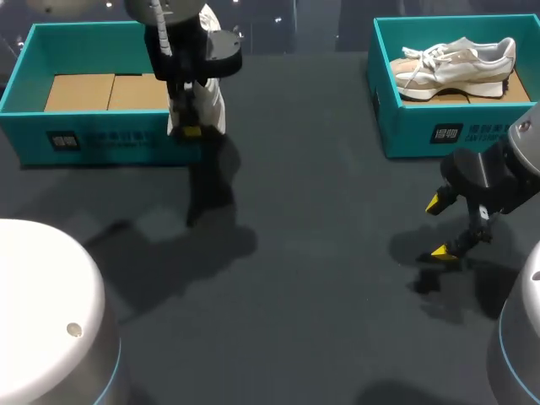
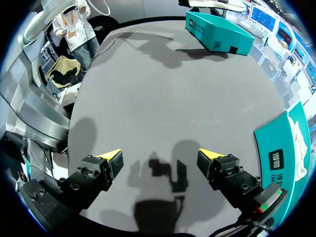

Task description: Take the shoe out of the shoebox, open the shoe tongue, remove and reinsert the insole, then place the shoe into the shoebox

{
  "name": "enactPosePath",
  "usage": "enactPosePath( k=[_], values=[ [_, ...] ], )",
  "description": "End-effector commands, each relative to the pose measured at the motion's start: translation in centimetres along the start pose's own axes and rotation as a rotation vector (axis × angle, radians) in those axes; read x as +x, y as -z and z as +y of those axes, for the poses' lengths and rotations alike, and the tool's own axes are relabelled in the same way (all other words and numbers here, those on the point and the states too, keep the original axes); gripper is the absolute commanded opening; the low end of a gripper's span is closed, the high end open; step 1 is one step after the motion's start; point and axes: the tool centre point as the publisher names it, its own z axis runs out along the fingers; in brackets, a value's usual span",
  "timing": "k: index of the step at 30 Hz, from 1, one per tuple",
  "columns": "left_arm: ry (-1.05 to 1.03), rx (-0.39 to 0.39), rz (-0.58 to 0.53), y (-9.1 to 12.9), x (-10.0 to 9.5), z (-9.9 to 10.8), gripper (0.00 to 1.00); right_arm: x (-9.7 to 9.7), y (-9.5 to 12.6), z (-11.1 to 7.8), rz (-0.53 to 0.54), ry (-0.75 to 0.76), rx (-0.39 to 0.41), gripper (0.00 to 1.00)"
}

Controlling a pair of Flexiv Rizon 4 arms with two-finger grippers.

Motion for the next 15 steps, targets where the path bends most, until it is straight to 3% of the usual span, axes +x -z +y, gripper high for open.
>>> enactPosePath(
  k=[1, 7, 15],
  values=[
    [0.005, -0.004, -0.002, 0.6, -1.0, 0.5, 0.0, 0.2, 0.0, 0.0, -0.003, -0.001, 0.003, 1.0],
    [0.039, -0.053, -0.032, 1.4, -4.9, 4.5, 0.0, 0.2, 0.0, 0.0, -0.003, -0.001, 0.003, 1.0],
    [0.066, -0.016, -0.013, 2.7, -11.7, 12.5, 0.0, 0.2, 0.0, 0.0, -0.003, -0.001, 0.003, 1.0]
  ],
)
